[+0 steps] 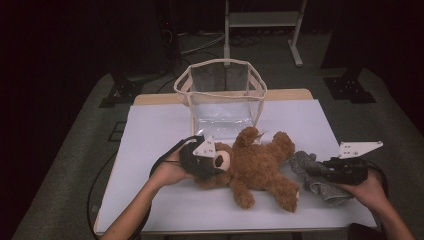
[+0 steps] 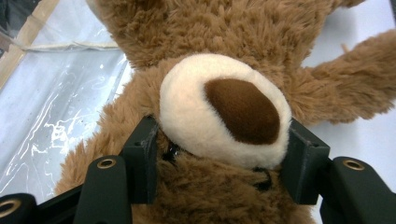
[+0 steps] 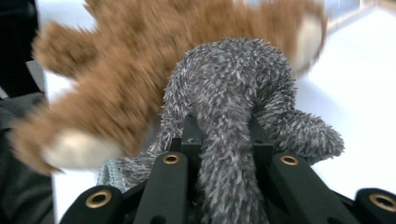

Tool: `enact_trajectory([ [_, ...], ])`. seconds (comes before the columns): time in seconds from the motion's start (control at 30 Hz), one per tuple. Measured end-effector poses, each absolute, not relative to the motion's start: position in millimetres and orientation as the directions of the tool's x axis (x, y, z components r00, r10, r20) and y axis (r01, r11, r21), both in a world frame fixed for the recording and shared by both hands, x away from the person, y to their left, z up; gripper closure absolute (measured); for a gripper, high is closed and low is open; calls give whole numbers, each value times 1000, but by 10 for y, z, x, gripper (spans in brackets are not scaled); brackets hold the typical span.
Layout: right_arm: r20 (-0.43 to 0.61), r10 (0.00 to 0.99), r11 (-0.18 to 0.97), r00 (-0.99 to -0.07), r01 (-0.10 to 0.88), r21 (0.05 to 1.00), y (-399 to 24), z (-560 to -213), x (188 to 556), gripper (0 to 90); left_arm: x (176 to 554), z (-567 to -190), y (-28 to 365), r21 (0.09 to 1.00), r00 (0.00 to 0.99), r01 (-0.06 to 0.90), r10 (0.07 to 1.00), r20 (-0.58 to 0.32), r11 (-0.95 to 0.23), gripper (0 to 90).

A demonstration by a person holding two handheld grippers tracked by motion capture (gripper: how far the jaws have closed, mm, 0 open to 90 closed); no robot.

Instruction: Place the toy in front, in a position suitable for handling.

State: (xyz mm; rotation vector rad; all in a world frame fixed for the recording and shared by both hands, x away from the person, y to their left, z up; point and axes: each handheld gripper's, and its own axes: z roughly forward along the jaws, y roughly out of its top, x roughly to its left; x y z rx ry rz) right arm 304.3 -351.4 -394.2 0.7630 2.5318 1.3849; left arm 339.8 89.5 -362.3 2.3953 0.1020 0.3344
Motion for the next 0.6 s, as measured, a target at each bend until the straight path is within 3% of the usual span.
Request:
enact_trajectory([
  [0.33,13,338,487,-941,187,853,-3010,-3312,3006,742,3270,-3509,944,654,978,7,141,152,-757,406],
  [0.6,10,185,544,-983,111,831,-2340,-3336,3101,742,3187,-3586,1076,662,981,53,165,107,-747,397],
])
